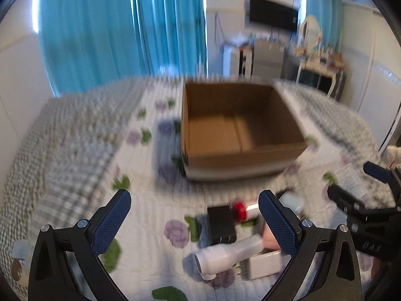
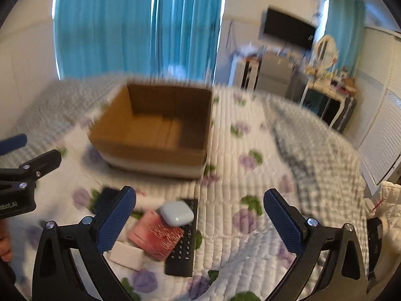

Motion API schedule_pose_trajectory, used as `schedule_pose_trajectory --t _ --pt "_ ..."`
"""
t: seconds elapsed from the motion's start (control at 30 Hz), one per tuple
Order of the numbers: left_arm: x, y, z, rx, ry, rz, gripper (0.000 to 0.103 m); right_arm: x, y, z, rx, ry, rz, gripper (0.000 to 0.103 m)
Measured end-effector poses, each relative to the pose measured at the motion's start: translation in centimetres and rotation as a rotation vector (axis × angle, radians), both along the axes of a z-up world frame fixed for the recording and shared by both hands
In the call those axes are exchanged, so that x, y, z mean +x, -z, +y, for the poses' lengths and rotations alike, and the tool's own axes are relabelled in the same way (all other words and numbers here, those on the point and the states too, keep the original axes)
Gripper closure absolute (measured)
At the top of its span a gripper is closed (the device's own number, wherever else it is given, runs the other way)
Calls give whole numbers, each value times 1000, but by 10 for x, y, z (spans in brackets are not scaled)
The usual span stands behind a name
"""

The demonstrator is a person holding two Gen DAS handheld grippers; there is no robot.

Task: Organize rigid objects
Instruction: 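Grasp the black power adapter with the left tool while the right tool grasps the white earbud case, then carry both items over the cardboard box and open both tools to drop them in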

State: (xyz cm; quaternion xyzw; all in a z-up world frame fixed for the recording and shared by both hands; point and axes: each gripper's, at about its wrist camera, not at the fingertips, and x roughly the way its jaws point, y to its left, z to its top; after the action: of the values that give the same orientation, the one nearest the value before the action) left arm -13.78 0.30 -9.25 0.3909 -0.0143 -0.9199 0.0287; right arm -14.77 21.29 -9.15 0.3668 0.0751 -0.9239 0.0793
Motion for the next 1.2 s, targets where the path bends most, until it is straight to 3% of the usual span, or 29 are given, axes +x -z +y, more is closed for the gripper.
schedule_pose_trajectory --t 0.17,0.23,0.37,0.47,0.53,0.57,0.63,0.7,0.73,0.8,1.03,1.2 --pt "-22 62 3 -8 -4 -178 0 -35 59 -7 -35 -41 -152 14" --pt "-26 79 4 26 10 -228 0 -43 76 -10 -36 -51 -198 19" --pt "-28 90 8 41 24 -266 0 -50 100 -14 -22 -41 -250 21" --pt "-32 100 17 12 38 -308 0 -57 110 -13 -33 -39 -287 33" --pt "-32 106 22 -3 42 -325 1 -58 114 -12 -45 -41 -304 33" --pt "-32 107 23 -1 41 -328 2 -57 115 -12 -46 -41 -303 34" --pt "-33 107 24 14 45 -338 15 -57 115 -12 -54 -47 -305 40" --pt "-33 111 24 41 53 -364 39 -56 112 -14 -68 -61 -308 47" --pt "-32 111 24 61 56 -368 43 -54 112 -14 -58 -60 -302 47" --pt "-25 107 23 118 75 -363 61 -52 110 -16 -38 -53 -290 47" --pt "6 83 21 142 50 -328 64 -33 87 -11 -75 -49 -226 47" --pt "31 49 27 133 114 -246 64 -22 66 -9 -79 -44 -190 48"
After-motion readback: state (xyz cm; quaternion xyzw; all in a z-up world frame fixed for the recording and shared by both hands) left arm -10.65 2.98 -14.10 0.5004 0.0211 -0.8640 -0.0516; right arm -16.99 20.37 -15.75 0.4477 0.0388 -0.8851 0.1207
